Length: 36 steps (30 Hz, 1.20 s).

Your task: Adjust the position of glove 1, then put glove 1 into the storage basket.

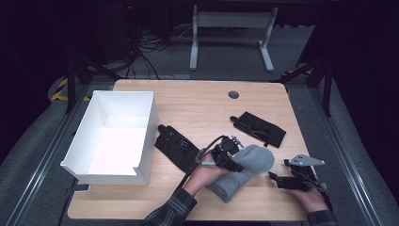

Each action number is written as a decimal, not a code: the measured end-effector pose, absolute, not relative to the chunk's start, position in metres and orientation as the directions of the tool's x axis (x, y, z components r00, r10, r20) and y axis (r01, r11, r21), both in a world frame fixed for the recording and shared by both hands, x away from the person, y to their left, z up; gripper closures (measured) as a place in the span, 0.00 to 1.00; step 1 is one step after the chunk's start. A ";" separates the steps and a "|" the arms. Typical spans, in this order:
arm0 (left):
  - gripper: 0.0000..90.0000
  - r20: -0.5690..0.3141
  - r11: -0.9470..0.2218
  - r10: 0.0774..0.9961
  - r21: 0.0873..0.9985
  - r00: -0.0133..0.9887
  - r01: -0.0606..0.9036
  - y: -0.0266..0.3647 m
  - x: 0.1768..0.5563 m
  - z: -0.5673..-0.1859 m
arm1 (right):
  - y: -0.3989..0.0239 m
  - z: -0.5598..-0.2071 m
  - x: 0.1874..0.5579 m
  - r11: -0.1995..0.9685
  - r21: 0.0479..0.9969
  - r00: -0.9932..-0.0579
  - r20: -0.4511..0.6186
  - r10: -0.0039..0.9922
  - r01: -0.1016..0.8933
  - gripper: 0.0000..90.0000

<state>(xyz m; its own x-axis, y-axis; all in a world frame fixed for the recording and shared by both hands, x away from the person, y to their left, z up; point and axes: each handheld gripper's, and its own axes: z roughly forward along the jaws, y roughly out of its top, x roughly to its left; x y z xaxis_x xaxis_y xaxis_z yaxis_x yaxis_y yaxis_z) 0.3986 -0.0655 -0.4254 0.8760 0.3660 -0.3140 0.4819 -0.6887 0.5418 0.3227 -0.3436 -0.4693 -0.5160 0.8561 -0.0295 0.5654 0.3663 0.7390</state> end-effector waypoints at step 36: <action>0.76 -0.240 -0.569 0.433 0.675 0.869 0.469 0.017 0.404 -0.311 | -0.344 -0.469 0.323 0.366 0.739 -0.516 -0.028 0.856 0.566 0.18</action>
<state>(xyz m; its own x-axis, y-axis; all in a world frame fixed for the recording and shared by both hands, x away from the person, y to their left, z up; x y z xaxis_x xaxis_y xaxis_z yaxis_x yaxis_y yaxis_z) 0.4040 0.0169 -0.3106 0.8692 0.4326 -0.2397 0.4694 -0.5688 0.6754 0.3228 -0.3437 -0.4693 -0.5162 0.8560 -0.0284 0.5657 0.3656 0.7392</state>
